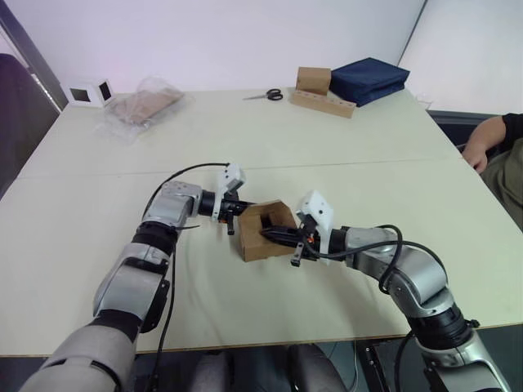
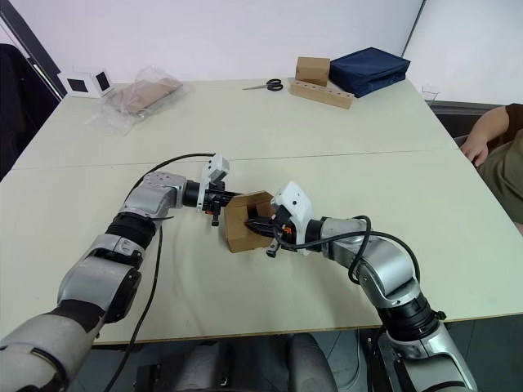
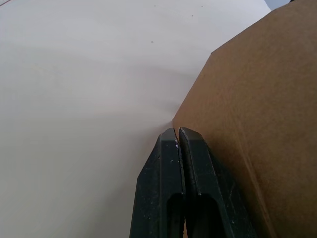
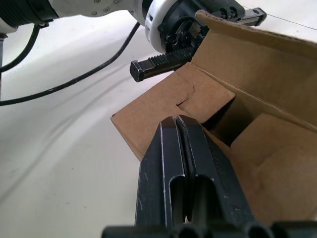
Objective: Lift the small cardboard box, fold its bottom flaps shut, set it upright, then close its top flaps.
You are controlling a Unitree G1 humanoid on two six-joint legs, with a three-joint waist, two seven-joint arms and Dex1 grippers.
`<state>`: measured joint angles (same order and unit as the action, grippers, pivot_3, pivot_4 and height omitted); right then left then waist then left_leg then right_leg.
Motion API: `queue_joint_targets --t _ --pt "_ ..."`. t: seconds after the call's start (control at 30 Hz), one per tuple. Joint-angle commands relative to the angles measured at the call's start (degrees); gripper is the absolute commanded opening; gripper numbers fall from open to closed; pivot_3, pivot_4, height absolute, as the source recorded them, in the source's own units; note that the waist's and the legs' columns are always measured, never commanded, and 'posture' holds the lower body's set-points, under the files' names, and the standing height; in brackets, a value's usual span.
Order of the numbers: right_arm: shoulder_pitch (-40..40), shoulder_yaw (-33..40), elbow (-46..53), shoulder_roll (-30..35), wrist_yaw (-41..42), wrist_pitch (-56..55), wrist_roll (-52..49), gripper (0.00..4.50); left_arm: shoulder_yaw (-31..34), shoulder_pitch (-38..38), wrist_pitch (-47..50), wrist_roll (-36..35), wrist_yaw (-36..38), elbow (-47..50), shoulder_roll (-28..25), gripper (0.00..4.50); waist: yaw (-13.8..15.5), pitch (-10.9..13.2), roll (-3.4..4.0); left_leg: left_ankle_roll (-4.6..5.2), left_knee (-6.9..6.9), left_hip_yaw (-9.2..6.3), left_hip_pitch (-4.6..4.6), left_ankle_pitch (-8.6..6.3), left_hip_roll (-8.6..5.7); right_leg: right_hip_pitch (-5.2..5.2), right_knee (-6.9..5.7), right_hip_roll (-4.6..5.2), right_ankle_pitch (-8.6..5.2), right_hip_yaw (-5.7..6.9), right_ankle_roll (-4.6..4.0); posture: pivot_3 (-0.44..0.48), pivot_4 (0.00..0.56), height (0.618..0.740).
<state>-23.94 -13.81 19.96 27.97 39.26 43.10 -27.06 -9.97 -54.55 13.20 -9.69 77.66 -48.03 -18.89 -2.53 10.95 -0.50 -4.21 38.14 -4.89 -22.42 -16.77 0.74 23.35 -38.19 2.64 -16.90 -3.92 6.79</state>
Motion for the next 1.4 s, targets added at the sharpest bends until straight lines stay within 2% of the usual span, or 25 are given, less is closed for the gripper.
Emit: queue_joint_targets --t 0.03,0.47,0.63,0.77,0.9,1.13,1.4 --pt "0.0 -1.3 -1.8 -0.1 0.4 -0.4 1.9 0.00 1.5 0.1 0.0 -0.7 -0.1 3.8 -0.8 0.06 0.0 0.0 0.00 0.00 0.00 0.00 0.00 0.00 0.00 0.00 0.00 0.00 0.00 0.00 0.00 0.000 0.150 0.740" --pt "-1.0 0.4 -2.3 -0.3 1.2 -0.9 1.9 0.00 6.8 1.7 5.9 -5.0 -2.4 16.2 -6.4 0.06 0.0 0.0 0.00 0.00 0.01 -0.02 0.00 0.00 0.00 -0.01 -0.01 0.01 0.00 0.00 0.00 0.000 0.150 0.740" --pt "-1.2 0.7 -2.7 -0.2 1.4 -1.2 2.1 0.00 12.4 11.5 19.4 -13.6 -2.8 37.6 -14.4 0.06 -0.6 0.0 0.02 0.00 -0.02 -0.02 0.00 0.00 0.04 0.03 -0.01 -0.01 0.00 -0.01 0.00 0.000 0.150 0.740" --pt "-1.4 1.1 -2.7 0.0 1.6 -1.1 1.9 0.00 14.5 18.9 28.4 -20.0 -6.2 50.3 -16.5 0.06 0.2 0.0 0.02 -0.01 0.01 -0.05 0.01 0.01 0.05 -0.03 -0.01 0.02 0.00 0.01 0.00 0.000 0.150 0.740" --pt "-1.4 1.6 -2.4 0.2 1.8 -0.8 1.9 0.00 14.5 25.5 32.4 -23.5 -9.8 58.8 -16.4 0.06 0.3 0.0 0.00 -0.01 0.05 -0.04 0.04 0.00 0.03 -0.14 0.02 0.06 0.00 0.02 0.01 0.000 0.150 0.740" --pt "-1.2 3.4 -0.9 1.3 1.7 0.6 1.1 0.00 9.3 30.1 30.7 -21.6 -16.3 61.1 -13.1 0.06 0.5 0.0 0.00 -0.01 0.03 -0.06 0.06 0.00 0.03 -0.14 0.01 0.04 0.00 0.03 0.00 0.000 0.150 0.740" --pt "-1.0 5.0 2.0 2.3 1.3 2.7 0.0 0.00 5.1 31.1 26.4 -18.2 -19.0 56.2 -11.2 0.06 0.3 0.0 0.01 -0.01 0.02 -0.05 0.06 0.00 0.03 -0.12 0.02 0.02 0.00 0.02 0.00 0.000 0.150 0.740"
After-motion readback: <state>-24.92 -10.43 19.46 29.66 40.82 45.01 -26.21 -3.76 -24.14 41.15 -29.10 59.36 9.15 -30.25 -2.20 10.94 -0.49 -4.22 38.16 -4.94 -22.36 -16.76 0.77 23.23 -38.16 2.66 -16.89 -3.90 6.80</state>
